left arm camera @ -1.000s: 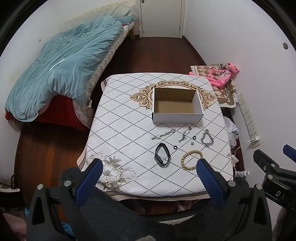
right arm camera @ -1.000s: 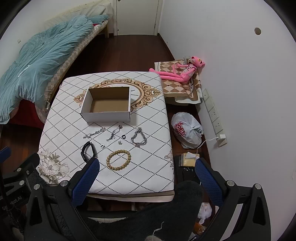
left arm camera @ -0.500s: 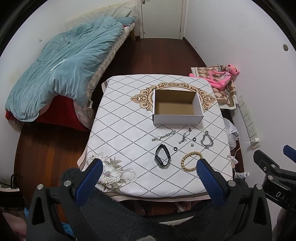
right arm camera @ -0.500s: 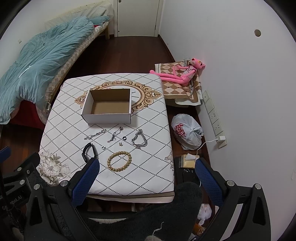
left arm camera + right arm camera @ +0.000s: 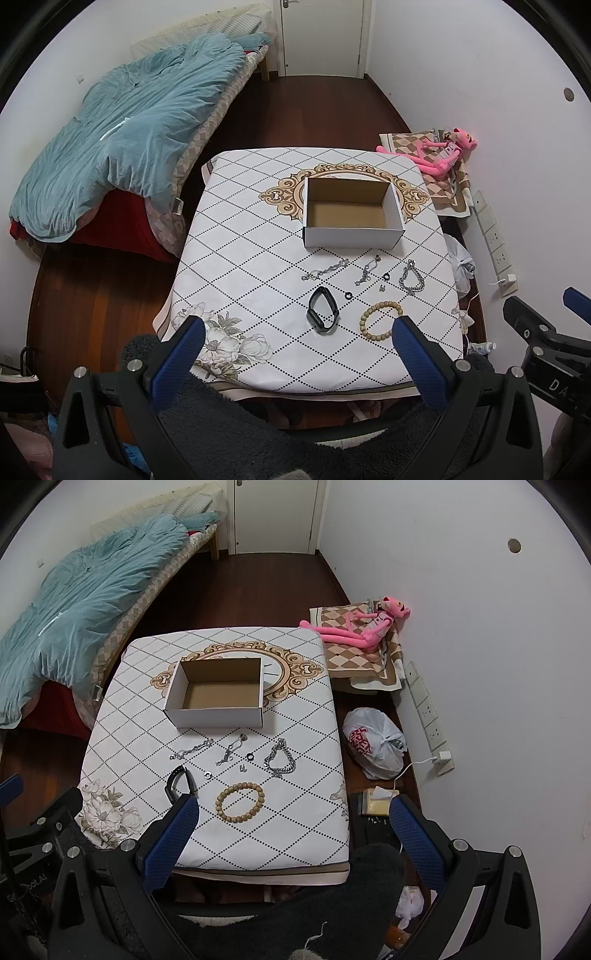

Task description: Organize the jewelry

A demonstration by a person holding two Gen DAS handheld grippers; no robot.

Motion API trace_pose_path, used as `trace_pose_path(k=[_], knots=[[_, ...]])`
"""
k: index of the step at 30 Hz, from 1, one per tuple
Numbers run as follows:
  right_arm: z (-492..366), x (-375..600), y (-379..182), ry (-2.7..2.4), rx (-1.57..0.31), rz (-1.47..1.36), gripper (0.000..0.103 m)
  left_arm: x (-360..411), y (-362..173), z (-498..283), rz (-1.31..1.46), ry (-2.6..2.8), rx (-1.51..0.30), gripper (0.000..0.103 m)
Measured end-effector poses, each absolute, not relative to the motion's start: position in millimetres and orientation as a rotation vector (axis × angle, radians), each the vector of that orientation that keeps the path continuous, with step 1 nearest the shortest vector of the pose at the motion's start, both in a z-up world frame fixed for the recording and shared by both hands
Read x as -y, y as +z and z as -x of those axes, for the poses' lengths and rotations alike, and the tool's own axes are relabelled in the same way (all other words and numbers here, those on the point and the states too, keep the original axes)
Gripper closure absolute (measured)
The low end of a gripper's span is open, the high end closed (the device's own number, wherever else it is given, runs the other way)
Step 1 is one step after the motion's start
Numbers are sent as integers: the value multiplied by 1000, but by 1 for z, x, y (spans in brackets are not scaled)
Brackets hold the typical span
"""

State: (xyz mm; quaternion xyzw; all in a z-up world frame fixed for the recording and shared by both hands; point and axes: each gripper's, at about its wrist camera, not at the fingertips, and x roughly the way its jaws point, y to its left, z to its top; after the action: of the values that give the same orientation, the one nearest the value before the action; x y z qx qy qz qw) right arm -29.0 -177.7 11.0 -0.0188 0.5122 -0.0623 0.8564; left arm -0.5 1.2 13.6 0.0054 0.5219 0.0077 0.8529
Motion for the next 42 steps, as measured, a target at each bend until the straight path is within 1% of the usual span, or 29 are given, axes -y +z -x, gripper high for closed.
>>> trace_pose_path(k=[9,13,18,25,27,29,32,36,42], knots=[[28,179,8,-133,-1075,33,0,0,13,-1,-9,16,-1102,0],[17,185,-7,-151,-1099,24,0,1,-3,-11,-17,27,-1113,0],[-8,197,-59,-162,-1178,-27,0,-6,-53,-40,-45,62,-1153,0],[-44,197,-157,-154,-1327,-60,1,-12,-126,-67,-94,92,-1257,0],[-51,193,-182,-145,-1361,-67,2,-12,-139,-70,-102,90,-1278,0],[-56,188,-202,-141,-1391,-70,7,-13,-150,-75,-104,98,-1298,0],[-61,182,-224,-129,-1425,-80,11,-13,-166,-81,-108,102,-1325,0],[-68,176,-244,-111,-1449,-99,15,-13,-181,-86,-106,102,-1351,0],[-76,173,-263,-96,-1473,-117,28,-15,-194,-91,-69,88,-1378,0]])
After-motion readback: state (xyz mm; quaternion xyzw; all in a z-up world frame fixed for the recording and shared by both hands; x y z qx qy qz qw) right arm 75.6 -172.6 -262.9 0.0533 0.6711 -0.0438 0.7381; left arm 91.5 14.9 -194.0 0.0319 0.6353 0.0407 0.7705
